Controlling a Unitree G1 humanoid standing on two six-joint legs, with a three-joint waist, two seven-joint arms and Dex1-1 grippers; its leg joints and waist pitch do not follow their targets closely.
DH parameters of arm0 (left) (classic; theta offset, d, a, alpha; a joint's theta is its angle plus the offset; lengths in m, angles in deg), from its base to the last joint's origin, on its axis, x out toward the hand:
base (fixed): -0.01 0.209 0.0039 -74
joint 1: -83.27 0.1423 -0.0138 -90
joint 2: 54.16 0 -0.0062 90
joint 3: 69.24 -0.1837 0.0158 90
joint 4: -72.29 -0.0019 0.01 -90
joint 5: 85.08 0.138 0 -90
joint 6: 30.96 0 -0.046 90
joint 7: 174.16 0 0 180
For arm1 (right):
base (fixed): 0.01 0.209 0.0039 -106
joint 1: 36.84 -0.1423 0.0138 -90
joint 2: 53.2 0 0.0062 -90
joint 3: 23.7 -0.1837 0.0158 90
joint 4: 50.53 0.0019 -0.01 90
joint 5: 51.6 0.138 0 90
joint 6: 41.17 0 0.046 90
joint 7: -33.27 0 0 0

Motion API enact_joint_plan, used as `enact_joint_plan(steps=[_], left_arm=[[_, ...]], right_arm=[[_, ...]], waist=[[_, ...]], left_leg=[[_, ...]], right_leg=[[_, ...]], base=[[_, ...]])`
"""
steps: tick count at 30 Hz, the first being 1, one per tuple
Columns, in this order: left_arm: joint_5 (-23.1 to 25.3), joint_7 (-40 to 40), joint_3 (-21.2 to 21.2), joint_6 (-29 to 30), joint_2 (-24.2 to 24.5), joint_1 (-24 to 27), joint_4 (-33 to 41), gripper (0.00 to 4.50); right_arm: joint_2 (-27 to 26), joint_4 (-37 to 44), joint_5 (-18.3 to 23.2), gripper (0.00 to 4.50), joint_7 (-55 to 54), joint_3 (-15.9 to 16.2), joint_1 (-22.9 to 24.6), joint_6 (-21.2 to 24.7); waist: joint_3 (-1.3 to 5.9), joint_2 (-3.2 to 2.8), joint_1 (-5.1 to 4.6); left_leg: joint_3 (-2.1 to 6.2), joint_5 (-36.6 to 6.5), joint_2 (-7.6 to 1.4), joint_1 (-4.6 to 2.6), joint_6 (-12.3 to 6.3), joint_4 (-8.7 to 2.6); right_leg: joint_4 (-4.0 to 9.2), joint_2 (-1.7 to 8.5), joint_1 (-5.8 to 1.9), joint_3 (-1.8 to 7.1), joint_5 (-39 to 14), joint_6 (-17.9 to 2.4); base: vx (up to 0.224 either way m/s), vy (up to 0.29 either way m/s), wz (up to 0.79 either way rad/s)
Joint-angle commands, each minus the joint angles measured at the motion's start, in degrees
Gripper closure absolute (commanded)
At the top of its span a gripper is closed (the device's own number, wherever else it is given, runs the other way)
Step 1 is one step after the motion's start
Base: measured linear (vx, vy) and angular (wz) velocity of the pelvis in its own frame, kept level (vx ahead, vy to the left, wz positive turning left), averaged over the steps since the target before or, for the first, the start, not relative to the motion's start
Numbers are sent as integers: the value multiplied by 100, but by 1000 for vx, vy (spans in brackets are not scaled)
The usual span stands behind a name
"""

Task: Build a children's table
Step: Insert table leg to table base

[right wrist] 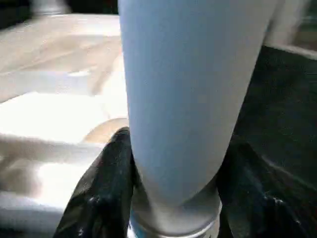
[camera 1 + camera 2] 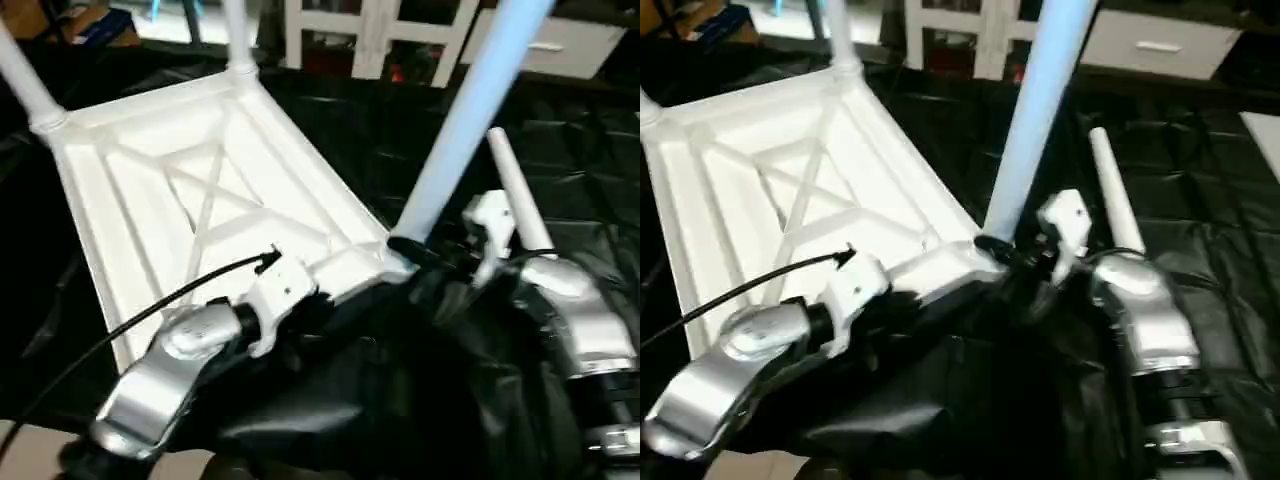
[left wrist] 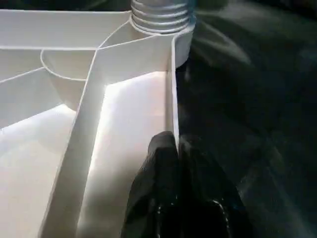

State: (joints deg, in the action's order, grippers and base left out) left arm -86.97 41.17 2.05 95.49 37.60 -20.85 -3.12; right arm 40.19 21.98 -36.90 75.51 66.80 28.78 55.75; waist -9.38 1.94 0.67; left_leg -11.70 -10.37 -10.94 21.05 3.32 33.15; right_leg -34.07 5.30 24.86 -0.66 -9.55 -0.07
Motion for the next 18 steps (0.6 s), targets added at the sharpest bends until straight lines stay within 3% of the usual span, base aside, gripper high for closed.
enact_joint_plan(steps=[1,3,4,5,7,8,10,12,15,18], left_arm=[[169,-692,-80,549,-361,58,-548,450],[300,-1296,81,934,-878,-197,-837,450],[305,-1380,106,982,-974,-252,-890,450],[311,-1470,133,1035,-1079,-312,-947,450],[307,-1799,197,1164,-1560,-629,-1220,450],[303,-1816,194,1178,-1643,-684,-1254,450],[300,-1747,119,1133,-1709,-757,-1277,450],[293,-1571,3,1022,-1620,-753,-1244,450],[230,-1269,-131,768,-1327,-655,-1135,450],[190,-948,-267,562,-1006,-546,-1014,450]], right_arm=[[-237,-387,-525,257,-1077,32,167,147],[-676,-674,-858,257,-2253,-72,72,72],[-774,-737,-895,257,-2472,-94,45,63],[-880,-805,-934,257,-2708,-117,16,53],[-1438,-1198,-1056,258,-3688,-165,-166,-5],[-1533,-1273,-1117,258,-3828,-132,-211,-23],[-1695,-1421,-1201,258,-4023,-89,-338,-41],[-1778,-1503,-1186,258,-4065,-127,-450,-90],[-1778,-1410,-992,258,-3661,-136,-522,-307],[-1624,-1123,-963,258,-3123,38,-447,-352]], waist=[[315,25,-11],[305,42,-65],[317,38,-64],[331,3,-81],[340,-4,-94],[326,-17,-110],[307,14,-104],[296,12,-121],[329,-4,-137],[339,-13,-123]], left_leg=[[95,-1503,-140,-52,-69,-432],[116,-1886,-104,-61,51,-451],[138,-1982,-91,-64,66,-459],[161,-2112,-93,-67,90,-474],[188,-2160,-84,-21,117,-503],[175,-2354,-74,-66,134,-497],[191,-2660,-42,-110,70,-488],[226,-2748,-42,-78,58,-516],[269,-2614,-54,-32,11,-555],[260,-2361,-75,-16,-60,-557]], right_leg=[[472,139,-187,116,-2374,-876],[540,129,-133,104,-2806,-645],[554,130,-144,85,-2929,-551],[577,130,-146,62,-2943,-455],[581,122,-168,35,-2726,-391],[612,103,-101,34,-2789,-358],[680,96,-69,11,-3165,-172],[700,105,-85,-13,-3309,-72],[682,128,-141,-9,-2927,-108],[602,116,-157,32,-2125,-405]], base=[[0,0,0],[0,0,0],[0,0,0],[0,0,0],[0,0,0],[0,0,0],[0,0,0],[0,0,0],[0,0,0],[0,0,0]])
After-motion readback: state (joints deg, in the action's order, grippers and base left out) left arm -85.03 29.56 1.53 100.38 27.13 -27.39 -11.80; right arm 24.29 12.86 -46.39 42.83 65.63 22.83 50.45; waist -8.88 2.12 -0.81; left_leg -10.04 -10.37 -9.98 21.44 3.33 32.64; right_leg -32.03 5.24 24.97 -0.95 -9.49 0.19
